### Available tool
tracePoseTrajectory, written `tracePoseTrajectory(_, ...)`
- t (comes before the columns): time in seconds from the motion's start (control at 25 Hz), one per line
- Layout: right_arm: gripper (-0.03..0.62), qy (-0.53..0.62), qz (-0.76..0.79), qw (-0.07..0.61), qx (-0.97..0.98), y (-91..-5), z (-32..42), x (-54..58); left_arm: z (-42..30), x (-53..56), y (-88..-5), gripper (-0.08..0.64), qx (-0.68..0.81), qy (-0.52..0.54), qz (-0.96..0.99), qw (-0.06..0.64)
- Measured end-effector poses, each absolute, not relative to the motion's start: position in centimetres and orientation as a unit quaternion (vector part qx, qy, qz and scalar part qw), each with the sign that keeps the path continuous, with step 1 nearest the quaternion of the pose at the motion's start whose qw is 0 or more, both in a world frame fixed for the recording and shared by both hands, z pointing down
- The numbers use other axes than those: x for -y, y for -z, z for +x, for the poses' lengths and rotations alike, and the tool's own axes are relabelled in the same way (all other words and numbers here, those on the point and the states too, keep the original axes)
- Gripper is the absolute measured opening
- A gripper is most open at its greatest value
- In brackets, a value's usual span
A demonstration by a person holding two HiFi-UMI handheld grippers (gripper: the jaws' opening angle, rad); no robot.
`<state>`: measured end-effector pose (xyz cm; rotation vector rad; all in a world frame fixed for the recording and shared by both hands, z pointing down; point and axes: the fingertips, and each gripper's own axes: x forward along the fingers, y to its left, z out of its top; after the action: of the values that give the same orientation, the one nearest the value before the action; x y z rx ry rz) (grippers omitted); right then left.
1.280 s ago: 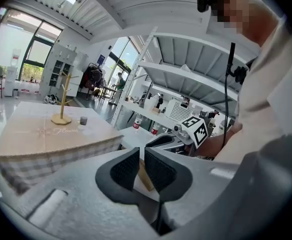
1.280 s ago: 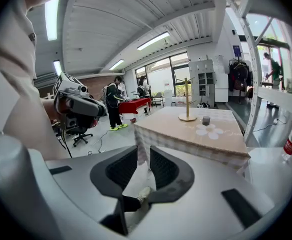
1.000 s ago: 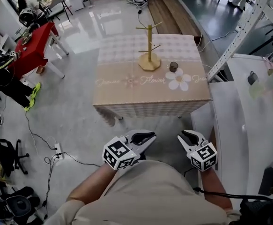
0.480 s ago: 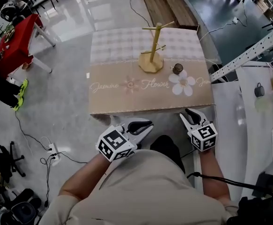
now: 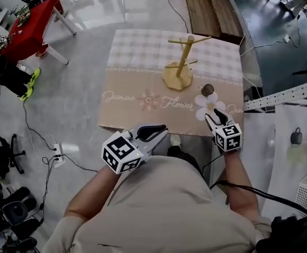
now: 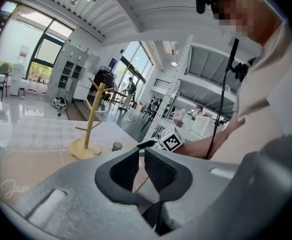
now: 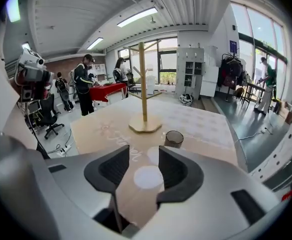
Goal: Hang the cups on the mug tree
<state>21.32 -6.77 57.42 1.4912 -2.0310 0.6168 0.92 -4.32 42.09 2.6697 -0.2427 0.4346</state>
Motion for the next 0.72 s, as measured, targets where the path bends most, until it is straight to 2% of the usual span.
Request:
tracePoseTrajectory(0.4,0.242,-0.223,0.508,0.318,0.769,-63.2,26.6,14.0,5.7,8.5,-42.3,0.019,0.146,-0.163,0.950,0.223)
tracePoseTrajectory(0.72,0.276,-0.224,0.480,0.327,0.783,-65.8,27.2,18.0,7.2,10.1,-42.1,0.019,0.187,-0.165,0.941,0.227)
